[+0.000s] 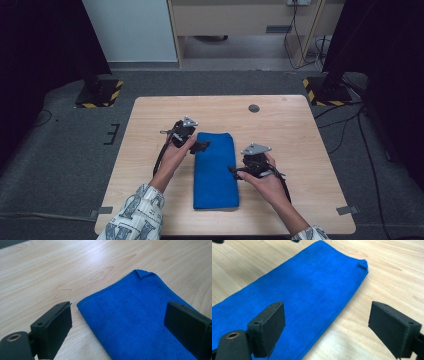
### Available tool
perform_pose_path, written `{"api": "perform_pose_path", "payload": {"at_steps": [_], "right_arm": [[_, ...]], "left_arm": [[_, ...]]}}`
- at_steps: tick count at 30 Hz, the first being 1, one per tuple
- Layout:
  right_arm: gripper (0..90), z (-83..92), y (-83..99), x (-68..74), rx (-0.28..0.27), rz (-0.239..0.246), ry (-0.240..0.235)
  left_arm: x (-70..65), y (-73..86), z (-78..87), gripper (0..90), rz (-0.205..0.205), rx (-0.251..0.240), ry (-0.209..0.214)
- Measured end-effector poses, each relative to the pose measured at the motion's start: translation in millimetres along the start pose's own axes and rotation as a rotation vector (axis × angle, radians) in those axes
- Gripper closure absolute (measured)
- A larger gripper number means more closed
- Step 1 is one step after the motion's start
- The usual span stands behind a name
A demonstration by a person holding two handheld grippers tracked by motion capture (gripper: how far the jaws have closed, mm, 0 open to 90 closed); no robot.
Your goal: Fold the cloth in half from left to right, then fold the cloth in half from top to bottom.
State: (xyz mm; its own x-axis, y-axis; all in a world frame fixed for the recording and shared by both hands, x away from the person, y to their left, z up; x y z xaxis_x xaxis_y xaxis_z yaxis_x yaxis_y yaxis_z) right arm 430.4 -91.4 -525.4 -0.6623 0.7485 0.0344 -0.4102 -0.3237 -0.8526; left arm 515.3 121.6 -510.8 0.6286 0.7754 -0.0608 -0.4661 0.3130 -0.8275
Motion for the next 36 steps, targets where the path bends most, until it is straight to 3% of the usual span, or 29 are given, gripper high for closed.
{"api": "perform_pose_path", "payload": {"at_steps": [10, 14, 18, 19, 23, 25, 33, 36], "right_arm": [[18.1, -17.1, -9.0, -16.2, -0.004, -0.06, -0.003], [22.4, -26.8, -24.3, -29.2, -0.017, -0.066, 0.008], [29.7, -40.1, -39.2, -45.4, -0.017, -0.086, 0.013], [35.7, -48.6, -44.7, -54.6, -0.009, -0.092, 0.014], [44.4, -61.7, -51.1, -65.6, -0.017, -0.114, 0.005], [46.8, -67.4, -52.8, -68.0, -0.01, -0.113, 0.002], [50.2, -84.8, -54.8, -74.4, 0.011, -0.108, 0.021], [52.3, -89.4, -53.9, -77.3, 0.02, -0.113, 0.026]], "left_arm": [[5.9, 2.5, 6.5, 8.0, -0.005, -0.009, -0.021], [8.1, 2.7, 5.6, 8.2, -0.002, -0.007, -0.019], [16.0, 4.2, -1.4, 9.5, 0.01, 0.01, -0.022], [20.1, 5.3, -6.0, 10.0, 0.005, 0.025, -0.029], [27.4, 7.5, -14.0, 13.0, 0.033, 0.013, -0.035], [28.8, 8.9, -18.5, 13.9, 0.033, 0.037, -0.036], [28.4, 3.8, -24.2, 18.1, 0.044, 0.038, -0.035], [29.3, 3.8, -25.2, 25.1, 0.038, 0.045, -0.048]]}}
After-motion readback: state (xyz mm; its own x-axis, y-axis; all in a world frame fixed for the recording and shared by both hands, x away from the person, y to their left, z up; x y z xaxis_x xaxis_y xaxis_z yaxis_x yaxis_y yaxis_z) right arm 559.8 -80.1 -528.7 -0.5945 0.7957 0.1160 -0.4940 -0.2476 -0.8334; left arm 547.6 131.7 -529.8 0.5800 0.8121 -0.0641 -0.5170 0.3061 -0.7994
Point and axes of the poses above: each handheld gripper's, and its own axes: z roughly backward along the jaws, y roughly out of its underside, x roughly to its left, the point moved 5 cm from there along -z, roughly forward along the jaws, and after that the axes turned 7 degrees about -x, right-handed, at the moved point
